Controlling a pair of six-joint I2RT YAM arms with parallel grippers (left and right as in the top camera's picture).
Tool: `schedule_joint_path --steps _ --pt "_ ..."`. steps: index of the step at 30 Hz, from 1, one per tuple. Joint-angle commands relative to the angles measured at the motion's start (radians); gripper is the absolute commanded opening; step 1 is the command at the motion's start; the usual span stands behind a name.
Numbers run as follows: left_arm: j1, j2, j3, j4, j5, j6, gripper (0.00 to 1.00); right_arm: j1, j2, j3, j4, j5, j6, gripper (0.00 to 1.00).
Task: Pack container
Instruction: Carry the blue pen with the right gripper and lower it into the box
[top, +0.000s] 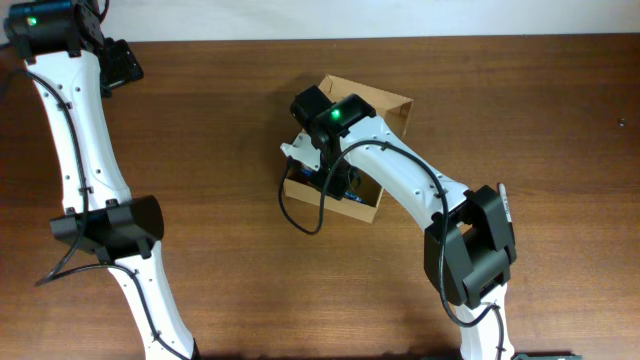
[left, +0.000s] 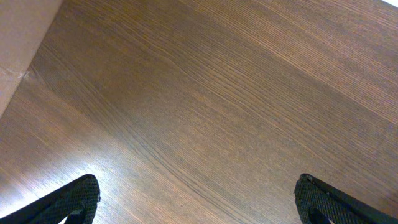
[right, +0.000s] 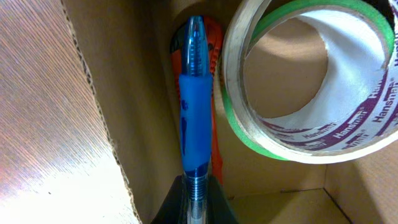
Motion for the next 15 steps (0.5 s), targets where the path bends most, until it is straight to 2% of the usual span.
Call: schedule_joint_path --steps 1,5,6,8,9,11,15 --pt "0.004 -0.039 -0.003 -0.003 0.003 0.011 1.0 0.0 0.006 -0.008 -0.001 -0.016 -0.001 0.04" --pt "0.003 -0.039 -0.003 -0.003 0.003 0.011 1.0 0.0 0.006 -0.008 -0.001 -0.016 -0.001 0.07" --pt "0.003 -0.039 -0.003 -0.003 0.003 0.011 1.0 0.0 0.006 -0.008 -0.001 -0.016 -0.001 0.12" --pt "0.003 -0.039 -0.003 -0.003 0.003 0.011 1.0 0.0 0.006 -0.008 0.0 -0.01 -0.001 0.3" --pt "0.003 -0.039 -0.003 -0.003 0.003 0.011 1.0 0.0 0.006 -0.008 0.0 -0.004 0.0 0.34" --pt "0.003 -0.039 -0.003 -0.003 0.003 0.011 1.0 0.0 0.006 -0.007 0.0 0.011 0.005 0.38" --pt "0.003 -0.039 -0.003 -0.003 0.003 0.011 1.0 0.0 -0.004 -0.004 -0.002 0.041 0.026 0.39"
